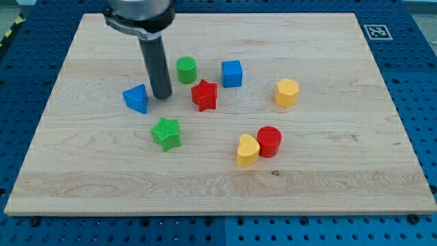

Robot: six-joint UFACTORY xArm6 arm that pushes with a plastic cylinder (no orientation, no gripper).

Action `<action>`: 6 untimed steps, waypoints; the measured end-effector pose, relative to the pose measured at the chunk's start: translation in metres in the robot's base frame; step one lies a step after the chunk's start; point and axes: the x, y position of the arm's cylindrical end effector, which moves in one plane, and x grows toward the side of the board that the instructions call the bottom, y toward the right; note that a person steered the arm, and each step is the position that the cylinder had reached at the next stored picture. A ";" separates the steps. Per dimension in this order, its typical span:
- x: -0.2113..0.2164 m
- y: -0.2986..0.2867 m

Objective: Push the red star closer to the red circle

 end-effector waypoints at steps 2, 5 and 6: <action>-0.001 0.019; -0.006 0.032; 0.002 0.079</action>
